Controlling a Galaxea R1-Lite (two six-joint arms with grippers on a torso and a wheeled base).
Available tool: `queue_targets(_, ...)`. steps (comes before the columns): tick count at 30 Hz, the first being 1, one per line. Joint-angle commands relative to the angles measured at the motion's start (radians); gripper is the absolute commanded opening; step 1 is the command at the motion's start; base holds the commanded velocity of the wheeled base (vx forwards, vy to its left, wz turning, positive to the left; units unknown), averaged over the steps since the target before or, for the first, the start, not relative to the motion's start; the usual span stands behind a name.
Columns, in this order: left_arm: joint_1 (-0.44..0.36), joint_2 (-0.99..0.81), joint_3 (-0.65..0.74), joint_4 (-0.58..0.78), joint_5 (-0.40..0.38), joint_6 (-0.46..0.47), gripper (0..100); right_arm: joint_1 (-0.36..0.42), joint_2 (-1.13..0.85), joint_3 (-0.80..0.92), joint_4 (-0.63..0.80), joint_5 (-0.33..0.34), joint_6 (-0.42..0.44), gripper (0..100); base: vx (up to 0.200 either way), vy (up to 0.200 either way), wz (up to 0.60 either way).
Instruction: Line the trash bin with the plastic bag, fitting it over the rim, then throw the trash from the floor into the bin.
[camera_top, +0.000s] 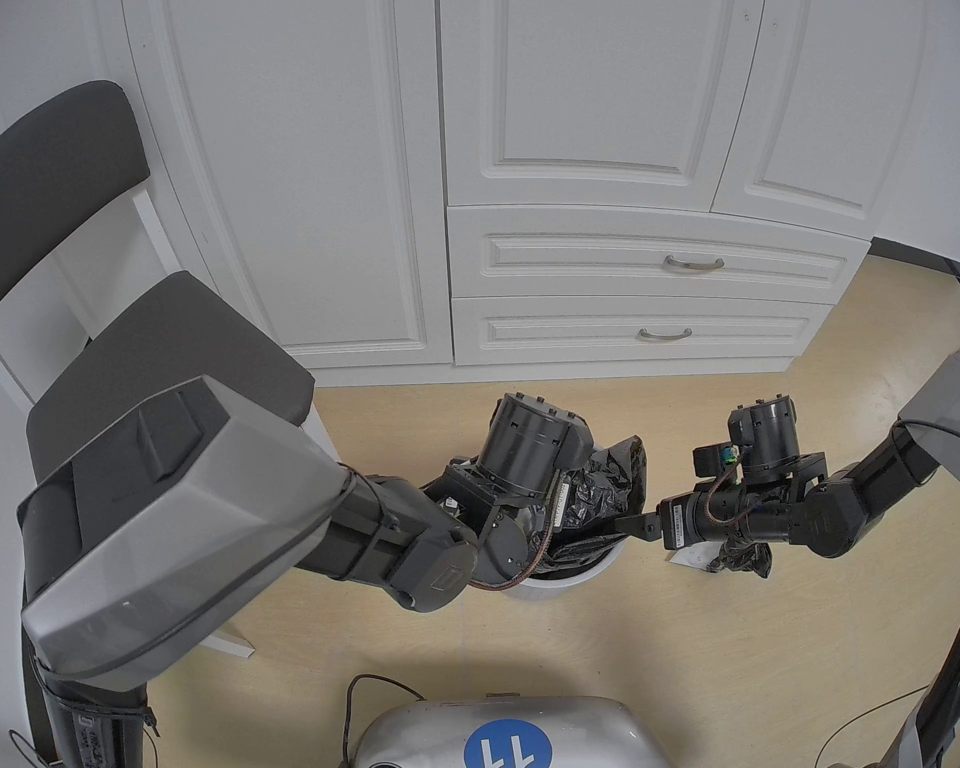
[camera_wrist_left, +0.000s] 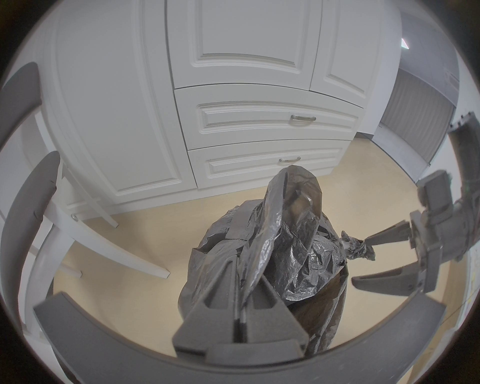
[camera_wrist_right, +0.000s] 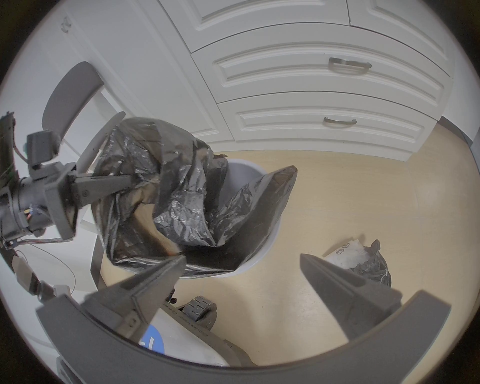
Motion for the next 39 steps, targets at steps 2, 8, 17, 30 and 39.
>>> queue_targets(2, -0.005, -0.034, 0.014, 0.004, 0.001, -0.034, 0, 0.000, 0.070, -0.039, 0.001, -0.003, 0.029, 100, 0.000, 0.000, 0.00)
queue_targets(8, -0.008, -0.065, 0.063, -0.002, 0.001, -0.036, 0, -0.006, 0.119, -0.123, 0.012, -0.008, 0.158, 100, 0.000, 0.000, 0.00)
queue_targets(17, -0.030, -0.140, 0.143, -0.007, -0.001, -0.037, 0, -0.047, 0.200, -0.165, 0.012, -0.010, 0.170, 100, 0.000, 0.000, 0.00)
queue_targets(30, -0.047, -0.188, 0.379, -0.208, -0.001, -0.036, 0, -0.073, 0.226, -0.223, 0.006, 0.139, 0.344, 100, 0.000, 0.000, 0.00)
queue_targets(39, -0.025, -0.185, 0.413, -0.213, -0.002, -0.045, 0, -0.080, 0.179, -0.186, -0.002, 0.142, 0.330, 100, 0.000, 0.000, 0.00)
